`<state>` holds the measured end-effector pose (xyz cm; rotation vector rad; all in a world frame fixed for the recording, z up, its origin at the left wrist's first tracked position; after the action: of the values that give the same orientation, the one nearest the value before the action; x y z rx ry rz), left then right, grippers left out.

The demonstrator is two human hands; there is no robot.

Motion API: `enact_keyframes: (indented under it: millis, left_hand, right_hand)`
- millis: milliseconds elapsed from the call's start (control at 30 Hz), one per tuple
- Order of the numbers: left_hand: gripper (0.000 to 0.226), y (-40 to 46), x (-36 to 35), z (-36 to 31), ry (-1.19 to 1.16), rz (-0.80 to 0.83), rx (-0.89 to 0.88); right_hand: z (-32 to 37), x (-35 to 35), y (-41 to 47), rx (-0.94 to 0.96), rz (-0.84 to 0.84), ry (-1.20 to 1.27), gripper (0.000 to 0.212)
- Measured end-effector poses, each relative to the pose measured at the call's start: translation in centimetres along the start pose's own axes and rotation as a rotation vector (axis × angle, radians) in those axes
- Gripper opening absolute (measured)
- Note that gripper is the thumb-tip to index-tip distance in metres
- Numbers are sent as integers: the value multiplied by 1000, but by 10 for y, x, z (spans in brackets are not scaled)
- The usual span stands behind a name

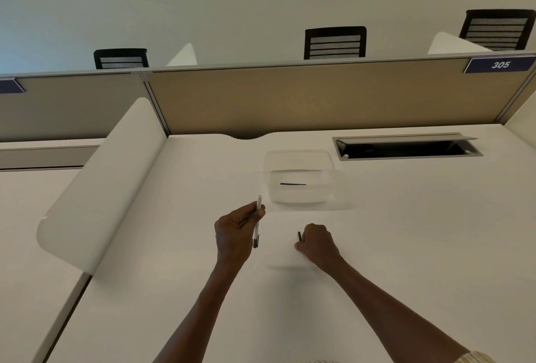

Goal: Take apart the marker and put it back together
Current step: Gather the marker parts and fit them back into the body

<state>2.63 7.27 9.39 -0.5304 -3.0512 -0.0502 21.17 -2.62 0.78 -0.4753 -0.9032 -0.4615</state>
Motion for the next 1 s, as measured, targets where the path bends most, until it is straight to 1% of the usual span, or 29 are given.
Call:
enact_keyframes:
  millis: [167,300,400,467,533,700,833,933,1000]
  left_hand:
    - [17,0,2,3,2,-10,20]
    - [17,-3,2,-1,28,-6,3]
    - [17,-3,2,-2,41,-8,9]
    - [17,-3,3,-3,52,-15,5]
    - [17,-3,4,-4,52,-13,2]
    - [17,-5,3,-8,53,-2,8]
    - [17,-8,-1,-13,53,9,11]
    - [29,-10,-2,-21,80,5,-22]
    - [34,-11,-2,-24,87,9,-32]
  right_hand:
    - [0,-1,-1,6,-26,-28,16]
    - [0,3,-2,-38,-10,15,18]
    - [-1,9,-2,-65,-3,85,20]
    - [0,15,-5,-61,-11,141,15]
    - [4,22,-7,-41,-37,205,9]
    - [16,42,-10,-32,-118,424,11]
    - [34,58,-14,32,-158,573,8]
    - [52,75,-19,121,-224,669,3]
    - [64,88,-23,192,-288,692,5]
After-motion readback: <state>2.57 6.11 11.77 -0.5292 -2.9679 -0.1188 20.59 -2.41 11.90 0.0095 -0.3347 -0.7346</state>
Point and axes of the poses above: each hand's wrist, its own y-axis towards the middle knuckle, its own x-axis out of the back of the hand, z = x × y, the point moved 6 cm from there along y, towards the middle knuckle, and after that the axes turned 6 degrees about x, right-handed, at the moved point
